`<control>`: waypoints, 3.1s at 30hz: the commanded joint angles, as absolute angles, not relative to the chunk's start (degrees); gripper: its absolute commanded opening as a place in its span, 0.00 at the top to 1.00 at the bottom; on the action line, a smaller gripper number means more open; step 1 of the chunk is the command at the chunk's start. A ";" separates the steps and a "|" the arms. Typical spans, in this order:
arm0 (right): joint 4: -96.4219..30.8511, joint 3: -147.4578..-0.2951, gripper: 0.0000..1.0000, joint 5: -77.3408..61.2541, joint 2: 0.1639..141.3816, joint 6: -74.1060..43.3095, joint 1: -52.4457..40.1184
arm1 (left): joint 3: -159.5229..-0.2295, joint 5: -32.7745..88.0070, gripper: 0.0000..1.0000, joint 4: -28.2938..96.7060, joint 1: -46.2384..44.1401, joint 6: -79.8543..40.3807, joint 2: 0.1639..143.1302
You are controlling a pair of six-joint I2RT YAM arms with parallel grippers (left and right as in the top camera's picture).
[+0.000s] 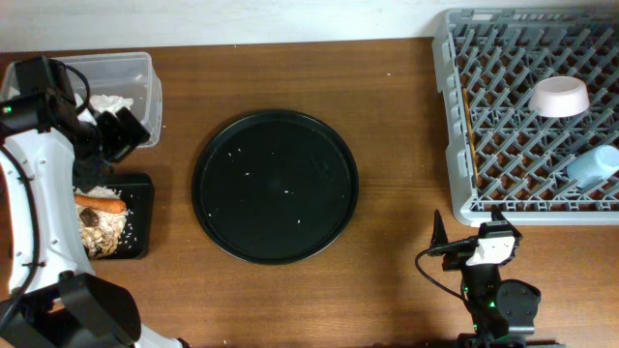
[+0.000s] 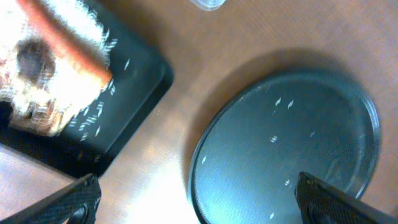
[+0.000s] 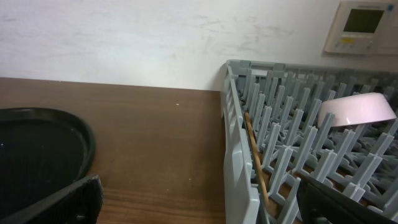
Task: Sort waste into correct bins and load items into the dishwasher rack
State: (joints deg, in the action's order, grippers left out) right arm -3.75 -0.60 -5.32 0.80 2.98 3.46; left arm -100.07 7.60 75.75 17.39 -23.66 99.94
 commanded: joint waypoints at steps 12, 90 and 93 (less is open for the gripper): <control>-4.14 -0.32 0.02 -4.25 0.19 2.72 2.96 | -99.37 -1.56 0.01 90.45 14.68 -23.94 93.58; -4.14 -0.32 0.02 -4.25 0.21 2.72 2.96 | -0.49 -2.83 0.01 4.62 1.32 4.25 0.25; -4.14 -0.32 0.02 -4.23 0.21 2.72 2.96 | -0.49 -2.79 0.01 4.62 1.87 4.23 0.25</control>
